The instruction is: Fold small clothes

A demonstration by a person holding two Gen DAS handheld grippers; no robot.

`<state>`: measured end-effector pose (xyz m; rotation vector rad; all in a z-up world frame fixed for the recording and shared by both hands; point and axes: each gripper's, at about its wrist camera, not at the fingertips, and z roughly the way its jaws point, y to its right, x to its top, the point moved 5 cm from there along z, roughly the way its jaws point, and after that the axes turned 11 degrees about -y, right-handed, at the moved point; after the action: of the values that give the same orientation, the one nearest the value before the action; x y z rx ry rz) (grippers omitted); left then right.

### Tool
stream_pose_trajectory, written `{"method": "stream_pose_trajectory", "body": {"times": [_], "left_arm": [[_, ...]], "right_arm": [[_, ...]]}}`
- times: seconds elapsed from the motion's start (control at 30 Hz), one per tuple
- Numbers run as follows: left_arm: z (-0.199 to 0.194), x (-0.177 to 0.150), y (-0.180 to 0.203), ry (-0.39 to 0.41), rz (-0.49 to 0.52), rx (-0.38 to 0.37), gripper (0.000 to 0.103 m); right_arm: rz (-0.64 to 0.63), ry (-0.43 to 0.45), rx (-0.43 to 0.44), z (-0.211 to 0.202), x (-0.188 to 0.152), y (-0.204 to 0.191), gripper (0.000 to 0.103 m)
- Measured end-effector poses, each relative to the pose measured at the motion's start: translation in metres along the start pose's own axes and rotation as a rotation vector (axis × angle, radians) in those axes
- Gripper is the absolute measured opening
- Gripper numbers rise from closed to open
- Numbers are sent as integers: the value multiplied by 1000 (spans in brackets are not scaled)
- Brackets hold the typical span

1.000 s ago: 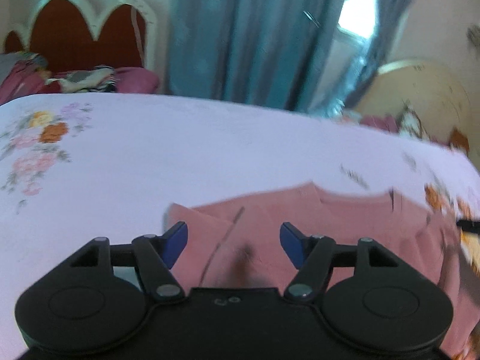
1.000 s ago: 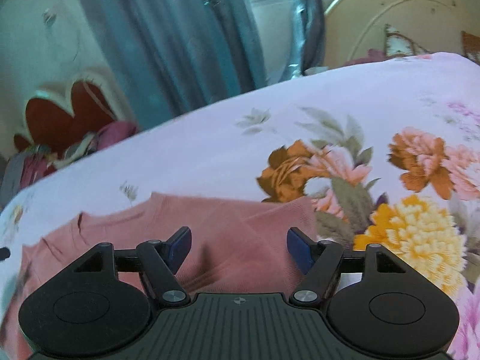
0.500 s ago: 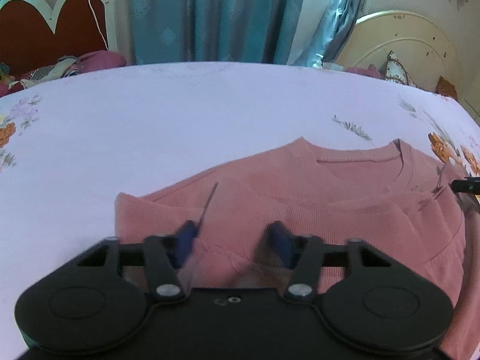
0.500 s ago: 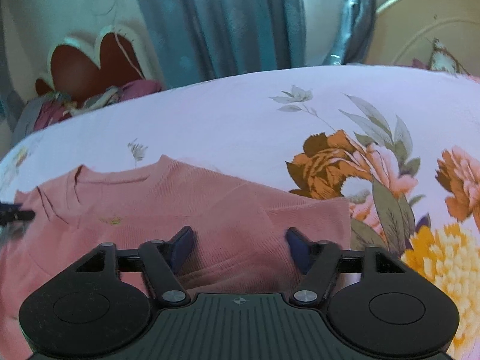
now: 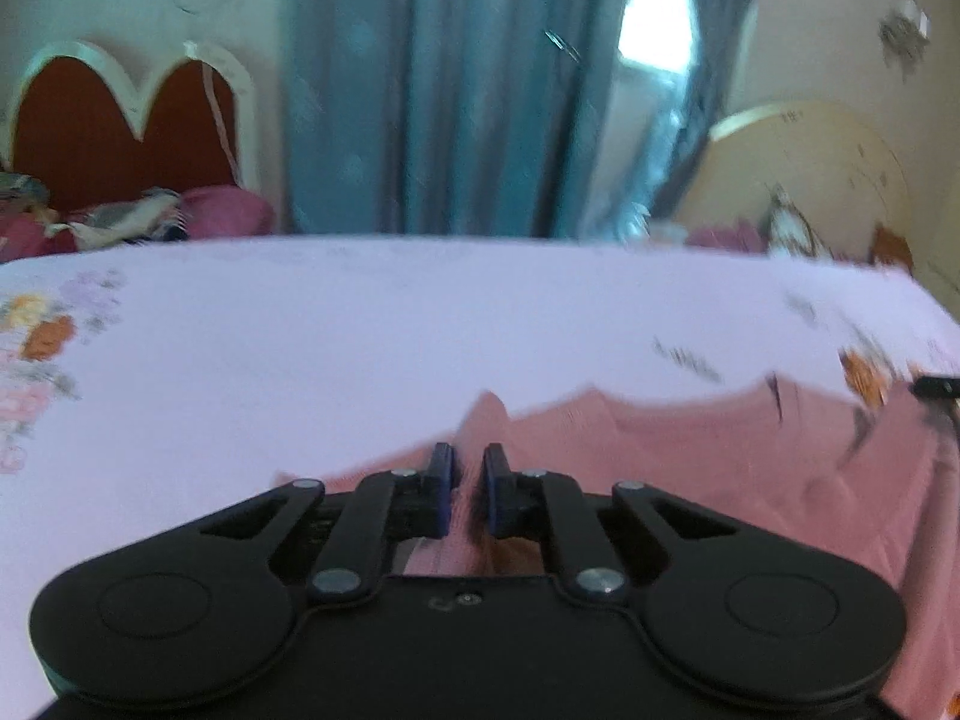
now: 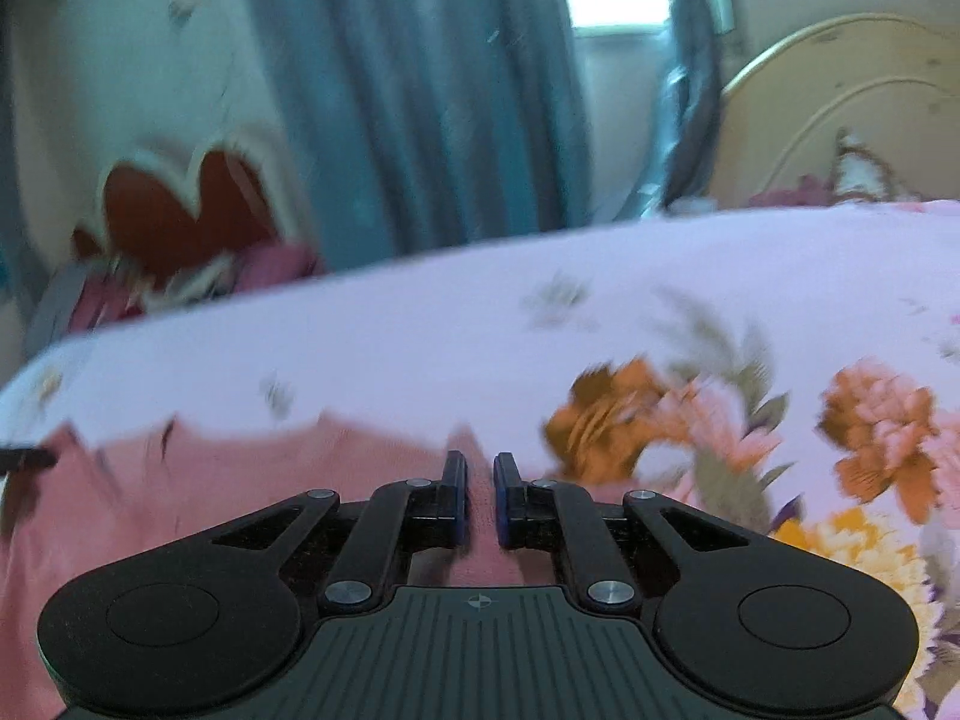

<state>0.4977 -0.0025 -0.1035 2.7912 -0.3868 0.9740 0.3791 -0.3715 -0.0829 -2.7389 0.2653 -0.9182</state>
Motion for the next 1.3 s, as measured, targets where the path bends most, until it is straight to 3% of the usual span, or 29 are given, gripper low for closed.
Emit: {"method": "stream_pose_trajectory", "body": {"times": [0.2, 0.33, 0.4, 0.47, 0.53, 0.67, 0.8, 0.9, 0.97, 1.0, 1.03, 1.17, 1.3], "left_arm": [[1, 11, -4, 68, -80, 67, 10], [10, 9, -13, 62, -133, 128, 10], [14, 7, -15, 63, -153, 140, 10], [15, 6, -12, 72, -135, 151, 10], [19, 4, -9, 66, -109, 174, 10], [36, -8, -9, 1, -78, 225, 10], [46, -18, -7, -47, -35, 255, 13], [39, -16, -6, -53, -37, 247, 25], [29, -16, -4, -35, -32, 221, 33], [21, -16, -2, -19, -26, 215, 49], [16, -16, -1, -4, -24, 215, 64], [-14, -23, 12, 52, 34, 188, 64], [-23, -41, 37, 35, 85, 124, 64]], "right_arm": [[80, 77, -40, 0, 11, 1, 8], [64, 20, -108, 23, 8, 3, 8], [87, 25, -100, 27, 6, 3, 8], [81, 47, -116, 26, 5, 1, 8], [62, 4, -147, 37, 0, 2, 9], [60, -67, -191, 55, -12, 9, 9], [68, -75, -173, 51, -14, 13, 12], [75, -54, -163, 37, -9, 14, 13], [81, -40, -151, 25, -7, 15, 22], [77, -35, -147, 20, -7, 14, 29], [70, -28, -146, 13, -8, 12, 46], [4, -24, -141, -3, -20, -7, 48], [-38, -57, -96, -2, -39, -35, 47]]}}
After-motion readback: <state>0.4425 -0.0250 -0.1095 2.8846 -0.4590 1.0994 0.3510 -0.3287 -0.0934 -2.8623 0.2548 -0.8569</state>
